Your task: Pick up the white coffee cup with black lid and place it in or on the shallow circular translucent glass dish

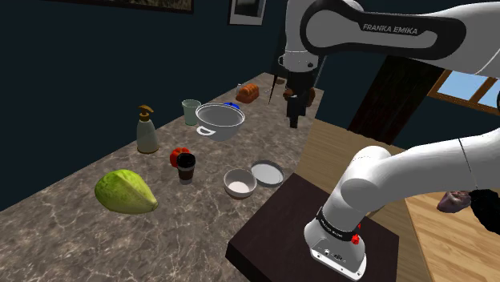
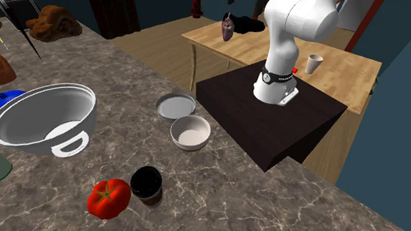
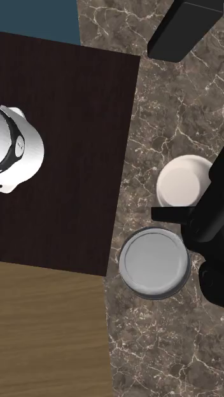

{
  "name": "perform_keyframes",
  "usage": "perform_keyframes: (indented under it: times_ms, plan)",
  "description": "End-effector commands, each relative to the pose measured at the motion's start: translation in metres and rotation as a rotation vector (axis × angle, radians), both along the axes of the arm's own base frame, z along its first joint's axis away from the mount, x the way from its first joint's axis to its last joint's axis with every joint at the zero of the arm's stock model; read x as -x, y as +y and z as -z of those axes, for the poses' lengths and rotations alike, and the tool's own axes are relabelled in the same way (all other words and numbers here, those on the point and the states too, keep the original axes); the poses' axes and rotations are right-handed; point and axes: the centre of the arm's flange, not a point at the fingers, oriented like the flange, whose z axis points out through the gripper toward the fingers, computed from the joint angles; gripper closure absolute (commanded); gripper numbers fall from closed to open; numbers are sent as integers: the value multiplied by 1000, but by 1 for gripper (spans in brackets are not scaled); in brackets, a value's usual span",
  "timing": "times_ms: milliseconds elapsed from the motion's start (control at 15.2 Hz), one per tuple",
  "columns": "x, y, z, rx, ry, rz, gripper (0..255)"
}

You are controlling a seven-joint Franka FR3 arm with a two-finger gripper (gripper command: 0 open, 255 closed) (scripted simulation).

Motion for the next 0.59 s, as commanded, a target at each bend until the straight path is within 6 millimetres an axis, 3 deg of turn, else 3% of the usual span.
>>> perform_keyframes:
  times_ms: [0, 528]
  plan:
    - [0, 0, 0, 0, 0, 0, 0]
    - [-67, 31, 67, -14, -44, 88, 0]
